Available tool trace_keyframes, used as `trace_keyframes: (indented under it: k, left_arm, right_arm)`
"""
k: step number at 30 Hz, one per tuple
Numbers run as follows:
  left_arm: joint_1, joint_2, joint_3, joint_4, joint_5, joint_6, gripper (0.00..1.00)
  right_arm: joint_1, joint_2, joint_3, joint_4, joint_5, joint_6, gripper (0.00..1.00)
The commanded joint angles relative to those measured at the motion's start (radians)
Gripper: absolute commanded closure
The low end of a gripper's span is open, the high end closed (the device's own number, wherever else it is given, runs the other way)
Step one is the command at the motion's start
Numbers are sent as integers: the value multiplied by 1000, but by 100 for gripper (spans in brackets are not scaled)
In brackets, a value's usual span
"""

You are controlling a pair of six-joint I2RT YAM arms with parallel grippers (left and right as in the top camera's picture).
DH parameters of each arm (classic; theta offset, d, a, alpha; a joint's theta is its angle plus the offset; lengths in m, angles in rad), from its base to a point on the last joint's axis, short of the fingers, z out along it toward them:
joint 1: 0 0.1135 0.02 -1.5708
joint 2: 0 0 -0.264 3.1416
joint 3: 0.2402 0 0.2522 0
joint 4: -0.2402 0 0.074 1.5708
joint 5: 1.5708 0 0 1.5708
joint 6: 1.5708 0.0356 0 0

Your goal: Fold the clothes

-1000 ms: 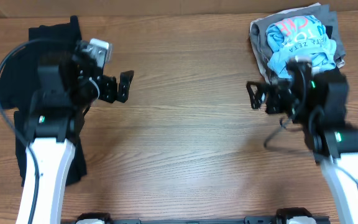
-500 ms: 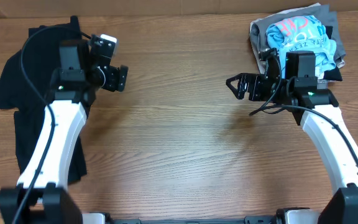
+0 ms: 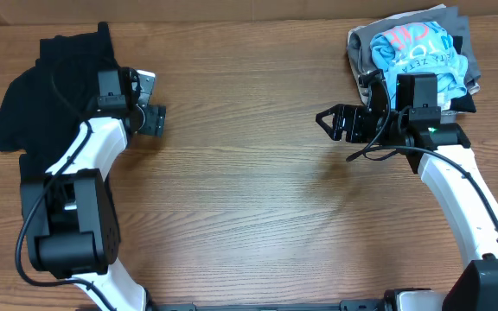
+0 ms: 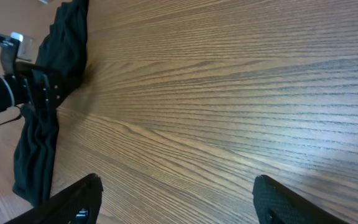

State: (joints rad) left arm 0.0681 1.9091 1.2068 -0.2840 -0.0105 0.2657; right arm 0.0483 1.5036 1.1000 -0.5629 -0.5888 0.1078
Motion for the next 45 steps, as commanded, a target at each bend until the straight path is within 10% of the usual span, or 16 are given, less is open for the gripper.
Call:
trace_keyframes:
  k: [1, 14, 23, 45]
  left_arm:
    - [8, 34, 20, 23, -62, -1, 21]
    - [37, 127, 20, 105, -103, -19, 32]
    - [33, 130, 20, 111, -89, -24, 95]
    - [-274, -164, 446, -443, 240, -300, 96]
  right_arm:
    - [3, -4, 27, 1, -15, -4, 21]
    - [3, -4, 25, -4, -15, -4, 27]
    - [3, -4, 25, -8, -15, -4, 33]
    - [-113, -104, 37, 8, -8, 130, 52]
